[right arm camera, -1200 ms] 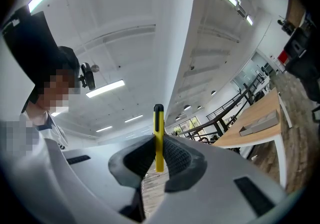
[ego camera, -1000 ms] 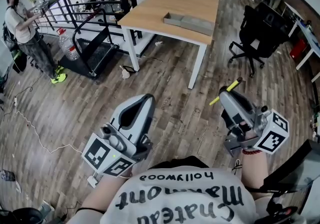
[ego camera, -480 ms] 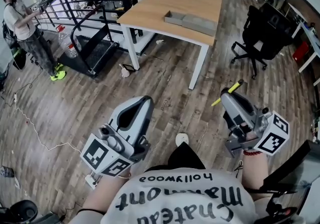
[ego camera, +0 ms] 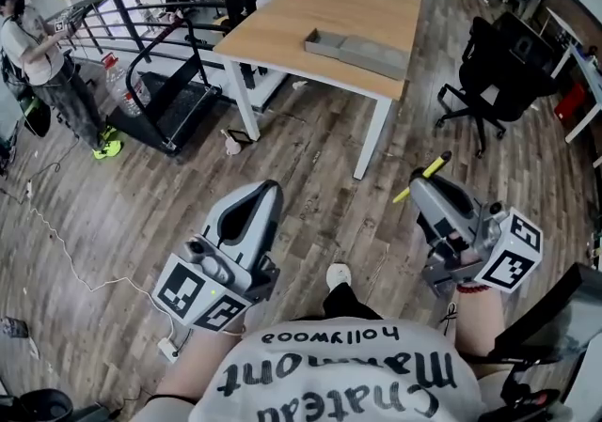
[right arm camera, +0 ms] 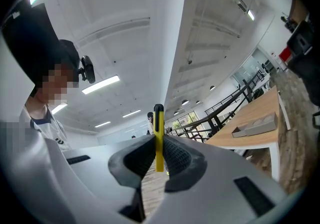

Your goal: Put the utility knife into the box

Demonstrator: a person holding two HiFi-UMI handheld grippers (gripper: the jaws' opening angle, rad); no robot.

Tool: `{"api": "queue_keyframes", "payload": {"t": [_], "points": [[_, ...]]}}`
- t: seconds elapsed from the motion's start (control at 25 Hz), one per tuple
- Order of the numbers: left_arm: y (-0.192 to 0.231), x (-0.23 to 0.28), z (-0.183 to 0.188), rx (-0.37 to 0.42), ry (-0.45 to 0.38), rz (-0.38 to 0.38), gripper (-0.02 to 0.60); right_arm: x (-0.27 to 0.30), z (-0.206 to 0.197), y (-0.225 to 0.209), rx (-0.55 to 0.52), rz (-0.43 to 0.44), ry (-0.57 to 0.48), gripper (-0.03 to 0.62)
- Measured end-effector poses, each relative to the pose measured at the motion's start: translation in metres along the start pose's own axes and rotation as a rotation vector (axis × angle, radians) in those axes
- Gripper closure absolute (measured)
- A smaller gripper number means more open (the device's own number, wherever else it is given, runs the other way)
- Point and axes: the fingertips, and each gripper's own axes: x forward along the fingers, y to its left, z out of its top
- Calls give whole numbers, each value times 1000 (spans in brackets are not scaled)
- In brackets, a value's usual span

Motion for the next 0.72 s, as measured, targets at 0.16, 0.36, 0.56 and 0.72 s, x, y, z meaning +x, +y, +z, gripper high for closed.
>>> {"api": "queue_keyframes", "payload": {"t": [0.16,0.36,0.56,0.72], "points": [[9,26,0,5,-4,-8,580,3,11,-26,2,-5,6,560],[25,59,-5,5,4,-5,580,11,26,-59,-8,-14,17,560],[32,84,-11,-39,-13,-20,580,11,34,-84,-5,-23,30,560],[37,105,-21,-1,48,-6,580,10,41,-104,6,-27,40,560]]}}
